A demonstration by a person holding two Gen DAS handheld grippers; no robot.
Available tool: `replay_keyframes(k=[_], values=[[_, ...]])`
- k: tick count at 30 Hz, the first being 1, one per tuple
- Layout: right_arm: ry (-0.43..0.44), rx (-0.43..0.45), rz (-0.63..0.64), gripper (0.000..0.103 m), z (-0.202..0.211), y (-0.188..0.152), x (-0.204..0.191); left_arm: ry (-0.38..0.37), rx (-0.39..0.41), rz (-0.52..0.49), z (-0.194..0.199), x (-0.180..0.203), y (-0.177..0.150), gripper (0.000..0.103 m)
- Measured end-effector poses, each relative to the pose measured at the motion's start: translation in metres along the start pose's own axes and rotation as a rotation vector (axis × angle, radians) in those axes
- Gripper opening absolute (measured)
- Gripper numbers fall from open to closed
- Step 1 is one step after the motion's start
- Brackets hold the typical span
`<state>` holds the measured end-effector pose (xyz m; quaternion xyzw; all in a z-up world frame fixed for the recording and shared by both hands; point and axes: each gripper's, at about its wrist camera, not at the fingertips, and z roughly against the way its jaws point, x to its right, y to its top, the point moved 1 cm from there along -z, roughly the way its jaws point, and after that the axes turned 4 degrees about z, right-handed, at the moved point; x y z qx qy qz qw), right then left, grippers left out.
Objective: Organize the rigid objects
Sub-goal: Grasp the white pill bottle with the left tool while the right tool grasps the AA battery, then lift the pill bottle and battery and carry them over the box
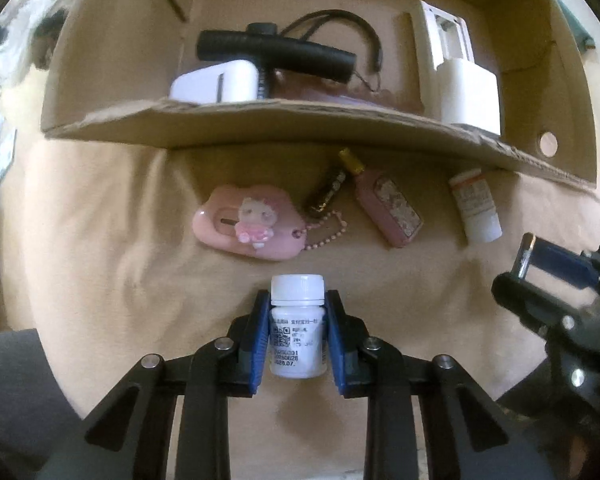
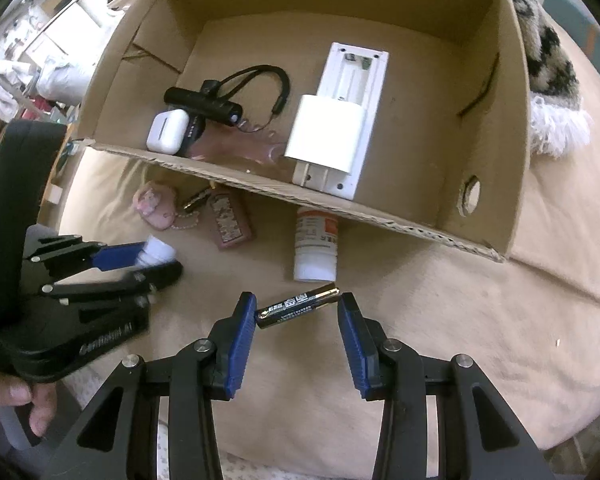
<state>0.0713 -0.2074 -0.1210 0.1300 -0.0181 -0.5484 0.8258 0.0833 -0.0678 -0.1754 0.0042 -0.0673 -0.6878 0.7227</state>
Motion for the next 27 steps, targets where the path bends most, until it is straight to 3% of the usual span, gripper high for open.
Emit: replay_keyframes(k=[19,22,27], values=[[0.02,0.055,0.017,0.044,0.017,-0.005,-0.008,0.107,0.037,0.058,0.015,-0.035,-0.011,0.024],[0.02,0.064,0.013,0.044,0.024,-0.005,-0.01,0.103,0.051,0.063,0.029,-0.044,-0.018,0.024],[0.014,0.153,0.046,0.044,0.046,-0.008,-0.019,0.07,0.09,0.056,0.051,-0.041,-0.026,0.024]])
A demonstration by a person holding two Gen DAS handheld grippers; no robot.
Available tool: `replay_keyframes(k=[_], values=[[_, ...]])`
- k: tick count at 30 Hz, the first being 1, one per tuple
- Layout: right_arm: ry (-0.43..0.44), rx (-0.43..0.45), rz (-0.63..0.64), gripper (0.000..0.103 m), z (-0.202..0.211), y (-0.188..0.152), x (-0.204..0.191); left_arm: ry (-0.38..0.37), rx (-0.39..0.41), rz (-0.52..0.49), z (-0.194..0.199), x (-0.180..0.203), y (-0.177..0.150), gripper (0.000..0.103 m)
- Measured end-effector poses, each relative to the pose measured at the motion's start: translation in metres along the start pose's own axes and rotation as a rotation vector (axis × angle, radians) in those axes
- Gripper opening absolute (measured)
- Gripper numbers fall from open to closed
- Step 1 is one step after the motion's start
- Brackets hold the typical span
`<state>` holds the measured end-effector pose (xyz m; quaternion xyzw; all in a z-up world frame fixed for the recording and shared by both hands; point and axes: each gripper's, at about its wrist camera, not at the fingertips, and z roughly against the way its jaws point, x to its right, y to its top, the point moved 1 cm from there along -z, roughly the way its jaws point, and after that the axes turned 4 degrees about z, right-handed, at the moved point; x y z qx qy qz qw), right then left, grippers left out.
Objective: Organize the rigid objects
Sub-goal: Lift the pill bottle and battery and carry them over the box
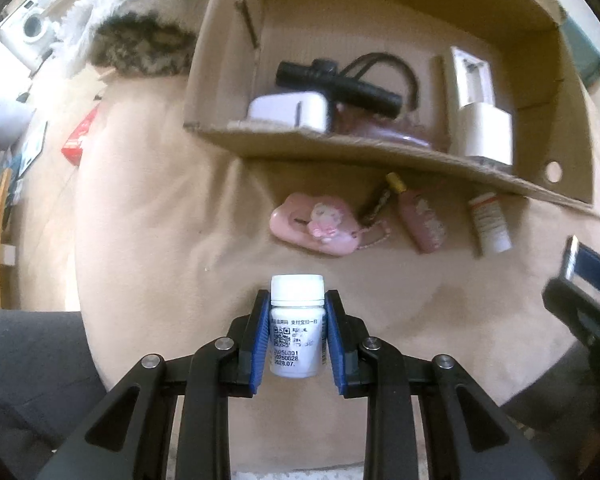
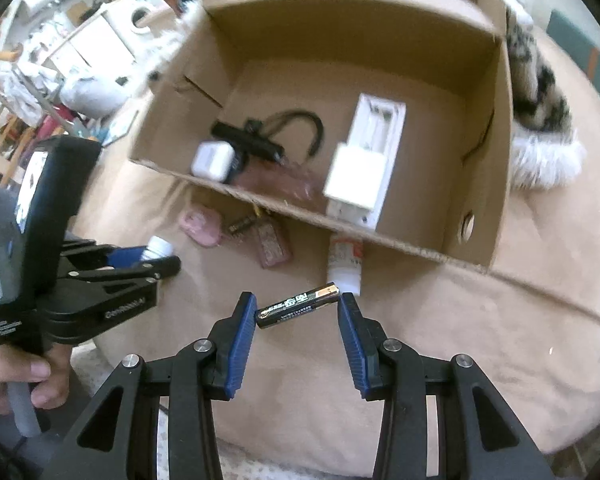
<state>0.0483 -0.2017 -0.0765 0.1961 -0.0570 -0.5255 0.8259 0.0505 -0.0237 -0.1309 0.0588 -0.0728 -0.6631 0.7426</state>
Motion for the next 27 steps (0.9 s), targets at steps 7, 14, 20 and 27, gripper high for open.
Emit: replay_keyframes(k=[7,14,20,27], values=[[0.036,0.118,-0.056,0.044,0.02,0.013,0.013,0.005,0.123,-0.024,0.048,-0.004,0.003,0.024],[-0.059,0.301,-0.041,0.044,0.057,0.028,0.017,0.013,0.292,-0.029,0.101,0.005,0.03,0.024],[-0.059,0.355,-0.038,0.044,0.068,0.046,0.022,0.013,0.314,-0.015,0.108,0.008,0.071,0.024],[-0.033,0.377,-0.059,0.044,0.071,0.079,0.033,-0.029,0.315,-0.005,0.093,0.022,0.104,0.024]])
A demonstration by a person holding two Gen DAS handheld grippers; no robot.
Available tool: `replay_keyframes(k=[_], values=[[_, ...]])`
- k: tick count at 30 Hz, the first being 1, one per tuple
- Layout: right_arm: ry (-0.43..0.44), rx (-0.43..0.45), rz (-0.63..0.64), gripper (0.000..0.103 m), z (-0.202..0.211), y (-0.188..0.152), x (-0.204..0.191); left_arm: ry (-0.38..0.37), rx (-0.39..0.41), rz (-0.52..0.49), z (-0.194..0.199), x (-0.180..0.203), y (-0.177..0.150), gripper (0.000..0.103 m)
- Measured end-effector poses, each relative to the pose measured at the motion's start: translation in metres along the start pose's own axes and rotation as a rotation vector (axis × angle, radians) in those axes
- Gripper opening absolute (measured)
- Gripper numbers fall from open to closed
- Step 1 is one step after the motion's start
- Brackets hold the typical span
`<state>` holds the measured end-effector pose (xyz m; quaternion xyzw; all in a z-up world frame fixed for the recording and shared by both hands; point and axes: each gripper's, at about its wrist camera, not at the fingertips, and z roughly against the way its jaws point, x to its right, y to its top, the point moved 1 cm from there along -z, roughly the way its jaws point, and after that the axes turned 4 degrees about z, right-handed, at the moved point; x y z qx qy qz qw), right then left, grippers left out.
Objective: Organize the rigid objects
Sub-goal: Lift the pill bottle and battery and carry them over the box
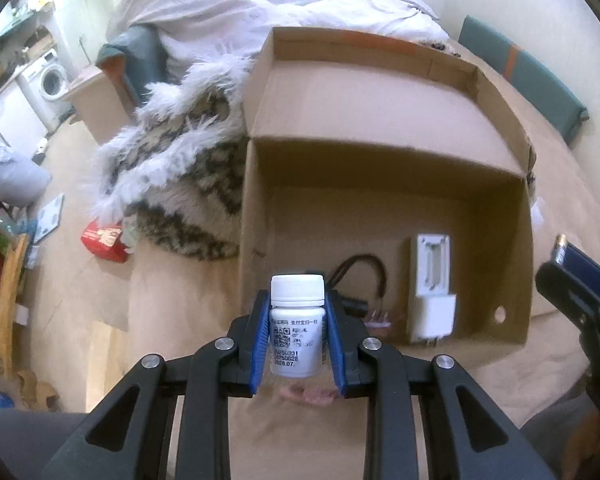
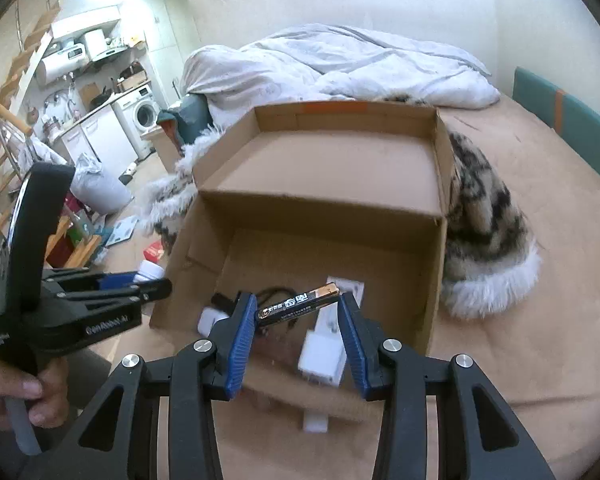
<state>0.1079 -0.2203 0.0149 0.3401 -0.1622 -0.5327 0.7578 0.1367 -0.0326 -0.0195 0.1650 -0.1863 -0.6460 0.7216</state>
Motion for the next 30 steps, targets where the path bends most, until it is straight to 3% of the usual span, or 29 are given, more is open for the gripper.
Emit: replay_keyframes(k=[8,15,30], values=[[-0.008,-0.016,-0.005,0.044,-0.031,0.034,0.011,0.009,0.006,-0.032,-0.024,0.013,0.021,0.024],[-0.022,-0.155,-0.058,0.044,-0.082,0.006,0.026,-0.018,-0.044,-0.006,-0.06,0.008,0.019,0.024],[0.0,-0.244,-0.056,0.044,-0.111,-0.007,0.018,-0.008,-0.088,-0.017,-0.086,-0.001,0.013,0.024]])
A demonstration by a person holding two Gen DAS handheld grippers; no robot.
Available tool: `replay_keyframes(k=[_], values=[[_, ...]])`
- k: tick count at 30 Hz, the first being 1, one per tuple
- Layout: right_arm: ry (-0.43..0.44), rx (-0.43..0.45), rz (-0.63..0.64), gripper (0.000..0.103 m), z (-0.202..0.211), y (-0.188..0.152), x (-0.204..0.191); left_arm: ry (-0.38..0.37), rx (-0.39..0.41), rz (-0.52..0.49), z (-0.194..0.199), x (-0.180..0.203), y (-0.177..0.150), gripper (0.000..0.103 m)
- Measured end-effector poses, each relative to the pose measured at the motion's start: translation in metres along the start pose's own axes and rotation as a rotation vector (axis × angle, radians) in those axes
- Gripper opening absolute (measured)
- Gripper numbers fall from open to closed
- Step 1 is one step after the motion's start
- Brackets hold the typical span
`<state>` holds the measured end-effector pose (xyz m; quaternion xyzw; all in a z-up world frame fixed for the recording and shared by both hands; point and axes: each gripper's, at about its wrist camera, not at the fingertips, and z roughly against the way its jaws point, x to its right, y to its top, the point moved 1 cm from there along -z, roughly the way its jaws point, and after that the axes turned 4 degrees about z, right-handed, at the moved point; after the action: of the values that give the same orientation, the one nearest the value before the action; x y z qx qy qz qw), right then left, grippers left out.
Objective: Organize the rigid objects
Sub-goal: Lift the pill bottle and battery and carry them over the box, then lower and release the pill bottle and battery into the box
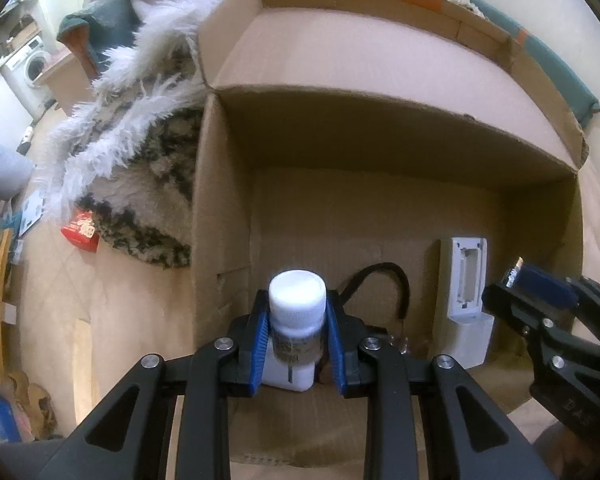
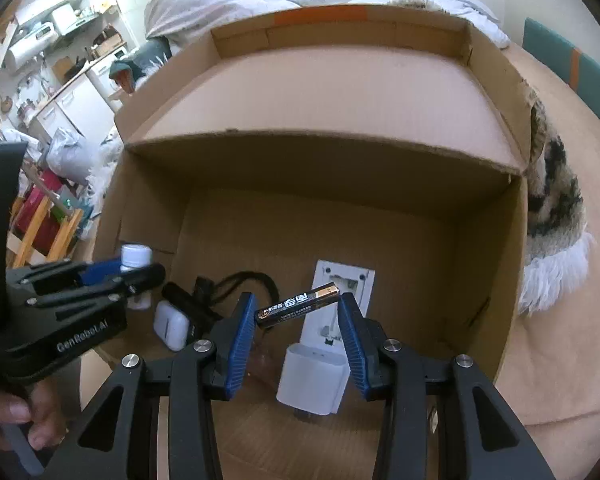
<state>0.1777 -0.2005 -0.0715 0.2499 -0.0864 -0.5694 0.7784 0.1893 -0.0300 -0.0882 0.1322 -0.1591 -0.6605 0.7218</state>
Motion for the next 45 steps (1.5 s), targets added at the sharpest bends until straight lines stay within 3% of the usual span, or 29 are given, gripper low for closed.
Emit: replay_keyframes(k=[15,24,27,30,32,39,45], values=[[0.003,-0.063,-0.057,0.044,-0.013,-0.007,0.01,0.041,-0.002,-0.026,-0.01,0.008,-0.006,0.024],[0.022,-0.014,-0.071,0.044,-0.001,-0.003,0.014,0.051,0.024,-0.036,0.0,0.013,-0.009,0.025],[0.037,0.018,-0.097,0.045,0.006,0.001,0.018,0.047,0.027,-0.034,0.002,0.013,-0.01,0.034],[0.04,0.05,-0.13,0.064,0.013,0.003,0.024,0.039,0.042,-0.035,0.006,0.014,-0.01,0.049],[0.047,0.062,-0.147,0.066,0.016,0.004,0.026,0.032,0.032,-0.052,0.006,0.018,-0.01,0.058],[0.067,0.097,-0.16,0.082,0.024,0.007,0.027,0.044,0.04,-0.078,0.009,0.028,-0.013,0.06],[0.066,0.09,-0.158,0.084,0.022,0.007,0.026,0.059,0.055,-0.07,0.015,0.027,-0.01,0.06]])
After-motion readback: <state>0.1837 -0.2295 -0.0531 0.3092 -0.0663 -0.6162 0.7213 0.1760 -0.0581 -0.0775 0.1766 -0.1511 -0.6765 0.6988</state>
